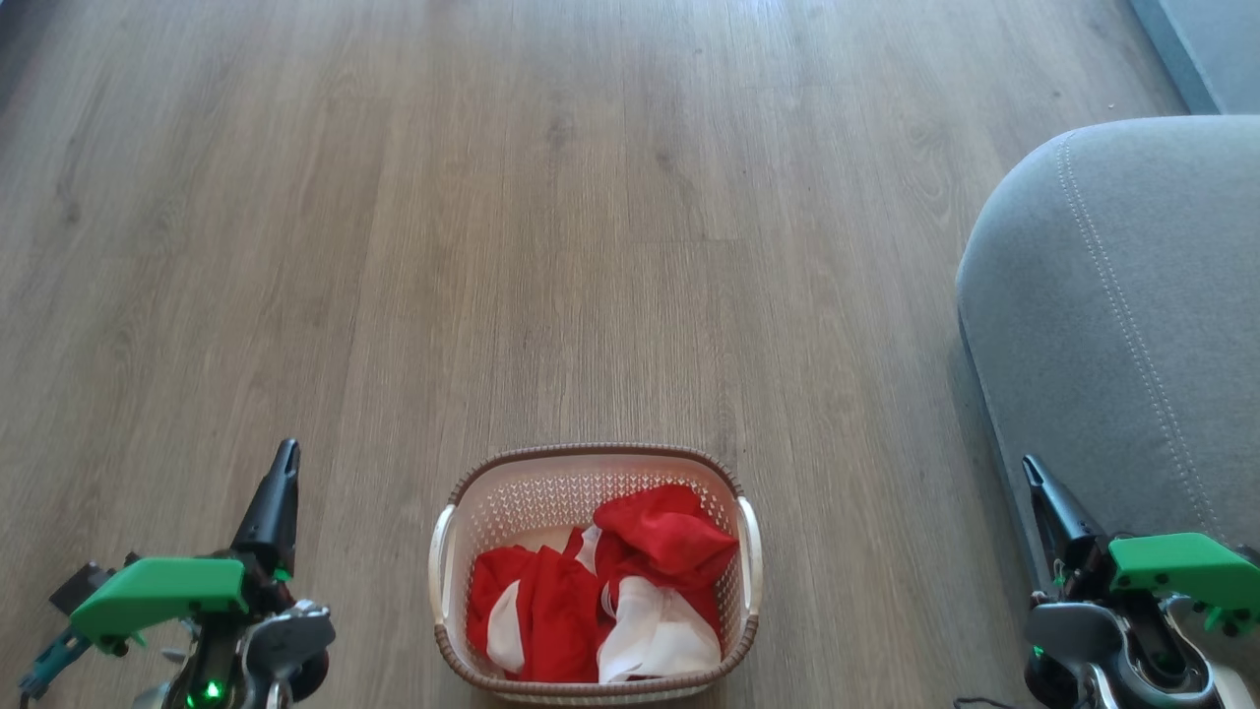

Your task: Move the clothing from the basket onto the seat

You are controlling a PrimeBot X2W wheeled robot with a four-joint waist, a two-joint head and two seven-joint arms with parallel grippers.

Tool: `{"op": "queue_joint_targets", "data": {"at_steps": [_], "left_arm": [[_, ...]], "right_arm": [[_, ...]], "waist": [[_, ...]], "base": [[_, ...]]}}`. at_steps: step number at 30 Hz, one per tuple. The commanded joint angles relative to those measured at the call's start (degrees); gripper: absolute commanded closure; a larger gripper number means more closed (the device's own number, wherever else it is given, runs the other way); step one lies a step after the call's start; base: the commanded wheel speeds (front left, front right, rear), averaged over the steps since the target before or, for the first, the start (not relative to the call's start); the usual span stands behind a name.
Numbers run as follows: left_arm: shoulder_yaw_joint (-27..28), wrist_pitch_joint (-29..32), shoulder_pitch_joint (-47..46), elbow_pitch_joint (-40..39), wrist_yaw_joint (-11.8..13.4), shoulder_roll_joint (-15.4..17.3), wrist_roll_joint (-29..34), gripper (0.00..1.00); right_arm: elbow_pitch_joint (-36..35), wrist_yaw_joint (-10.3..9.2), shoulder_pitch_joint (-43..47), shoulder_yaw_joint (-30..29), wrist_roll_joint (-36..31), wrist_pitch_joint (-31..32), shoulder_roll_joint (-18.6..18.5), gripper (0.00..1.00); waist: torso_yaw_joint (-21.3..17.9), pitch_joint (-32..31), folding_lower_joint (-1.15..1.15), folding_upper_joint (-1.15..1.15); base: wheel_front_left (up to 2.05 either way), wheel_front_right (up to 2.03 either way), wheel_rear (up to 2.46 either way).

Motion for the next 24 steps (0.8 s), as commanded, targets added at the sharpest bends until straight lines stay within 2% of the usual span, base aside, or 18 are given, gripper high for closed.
{"op": "queue_joint_targets", "data": {"at_steps": [1,24], "left_arm": [[2.05,0.17,-3.2,-2.03,-0.39,0.34,-0.26,1.0],[2.05,0.17,-3.2,-2.03,-0.39,0.34,-0.26,1.0]], "right_arm": [[-2.04,0.4,-2.73,1.0,-0.4,0.42,-0.4,1.0],[-2.04,0.4,-2.73,1.0,-0.4,0.42,-0.4,1.0]], "waist": [[0.0,0.0,0.0,0.0],[0.0,0.0,0.0,0.0]], "base": [[0.0,0.0,0.0],[0.0,0.0,0.0]]}}
